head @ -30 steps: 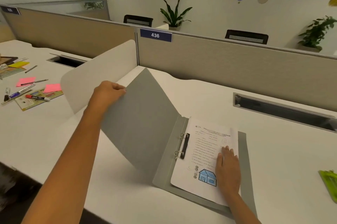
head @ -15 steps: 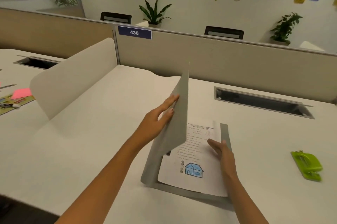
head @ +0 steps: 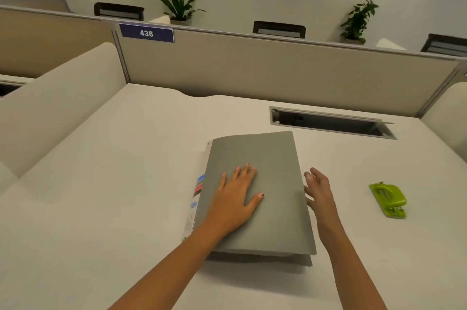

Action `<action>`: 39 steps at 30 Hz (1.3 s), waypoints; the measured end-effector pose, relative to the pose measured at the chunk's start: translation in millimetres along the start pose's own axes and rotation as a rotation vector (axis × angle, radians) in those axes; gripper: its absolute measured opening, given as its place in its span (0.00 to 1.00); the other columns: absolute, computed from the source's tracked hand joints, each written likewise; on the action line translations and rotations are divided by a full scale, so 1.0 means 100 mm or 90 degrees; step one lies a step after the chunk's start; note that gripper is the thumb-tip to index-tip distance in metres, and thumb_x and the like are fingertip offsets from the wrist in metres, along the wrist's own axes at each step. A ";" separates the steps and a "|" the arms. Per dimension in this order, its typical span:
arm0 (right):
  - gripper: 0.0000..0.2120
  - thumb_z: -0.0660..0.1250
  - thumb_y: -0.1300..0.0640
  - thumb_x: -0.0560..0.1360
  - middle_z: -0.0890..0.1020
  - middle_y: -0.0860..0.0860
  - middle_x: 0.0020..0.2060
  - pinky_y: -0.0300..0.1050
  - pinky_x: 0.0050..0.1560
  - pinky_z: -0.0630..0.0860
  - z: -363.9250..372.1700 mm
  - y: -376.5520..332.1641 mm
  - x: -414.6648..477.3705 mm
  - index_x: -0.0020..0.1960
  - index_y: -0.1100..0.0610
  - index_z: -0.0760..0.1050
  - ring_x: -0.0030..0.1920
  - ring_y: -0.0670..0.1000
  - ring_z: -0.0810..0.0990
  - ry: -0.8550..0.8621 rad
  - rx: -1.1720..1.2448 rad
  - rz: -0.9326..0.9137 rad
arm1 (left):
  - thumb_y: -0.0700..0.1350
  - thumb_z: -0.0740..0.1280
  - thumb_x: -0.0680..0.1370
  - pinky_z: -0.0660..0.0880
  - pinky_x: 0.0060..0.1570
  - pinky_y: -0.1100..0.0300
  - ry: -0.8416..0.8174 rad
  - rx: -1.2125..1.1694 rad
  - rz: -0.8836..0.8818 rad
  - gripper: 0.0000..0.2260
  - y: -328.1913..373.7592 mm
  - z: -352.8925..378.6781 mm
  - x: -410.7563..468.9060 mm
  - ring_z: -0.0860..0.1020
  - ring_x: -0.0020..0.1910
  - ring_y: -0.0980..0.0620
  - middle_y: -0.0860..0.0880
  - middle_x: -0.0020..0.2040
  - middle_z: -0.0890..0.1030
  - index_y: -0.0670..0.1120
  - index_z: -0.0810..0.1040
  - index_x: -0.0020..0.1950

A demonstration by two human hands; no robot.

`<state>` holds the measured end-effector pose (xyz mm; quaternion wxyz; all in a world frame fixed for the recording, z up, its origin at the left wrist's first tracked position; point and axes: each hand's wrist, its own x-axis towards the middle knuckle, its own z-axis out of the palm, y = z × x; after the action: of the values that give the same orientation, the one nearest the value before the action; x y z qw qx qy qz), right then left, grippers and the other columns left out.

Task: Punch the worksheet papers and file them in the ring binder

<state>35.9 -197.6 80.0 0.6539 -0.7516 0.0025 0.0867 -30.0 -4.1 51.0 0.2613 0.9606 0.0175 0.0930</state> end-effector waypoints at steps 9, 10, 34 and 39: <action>0.29 0.53 0.49 0.82 0.49 0.50 0.79 0.40 0.76 0.38 0.38 0.61 -0.05 0.79 0.55 0.46 0.78 0.47 0.44 -0.047 -0.528 -0.198 | 0.56 0.49 0.81 0.36 0.72 0.45 -0.044 0.222 0.031 0.28 -0.04 0.47 -0.02 0.47 0.78 0.49 0.47 0.79 0.50 0.46 0.50 0.78; 0.30 0.51 0.48 0.82 0.47 0.50 0.79 0.40 0.75 0.37 0.42 0.68 -0.05 0.79 0.56 0.45 0.78 0.47 0.42 -0.049 -0.551 -0.198 | 0.56 0.49 0.81 0.39 0.73 0.43 -0.045 0.229 0.032 0.28 -0.04 0.49 -0.02 0.50 0.77 0.48 0.47 0.78 0.52 0.45 0.52 0.78; 0.21 0.53 0.53 0.81 0.71 0.53 0.68 0.45 0.70 0.63 0.51 0.67 0.16 0.70 0.59 0.67 0.68 0.52 0.69 0.063 -0.630 -0.267 | 0.39 0.62 0.78 0.71 0.62 0.53 0.119 0.102 0.050 0.15 0.01 0.51 0.29 0.76 0.61 0.44 0.42 0.62 0.78 0.39 0.75 0.65; 0.26 0.50 0.49 0.82 0.56 0.51 0.78 0.43 0.77 0.45 0.55 0.43 0.33 0.78 0.57 0.53 0.78 0.48 0.50 0.034 -0.584 -0.320 | 0.47 0.52 0.82 0.44 0.74 0.58 0.122 0.076 0.002 0.26 -0.05 0.40 0.50 0.52 0.77 0.51 0.48 0.79 0.53 0.46 0.48 0.78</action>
<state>56.7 -145.9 25.7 0.2580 -0.9400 -0.1999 -0.0998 27.0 -15.1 23.3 0.2008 0.9612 0.0464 0.1833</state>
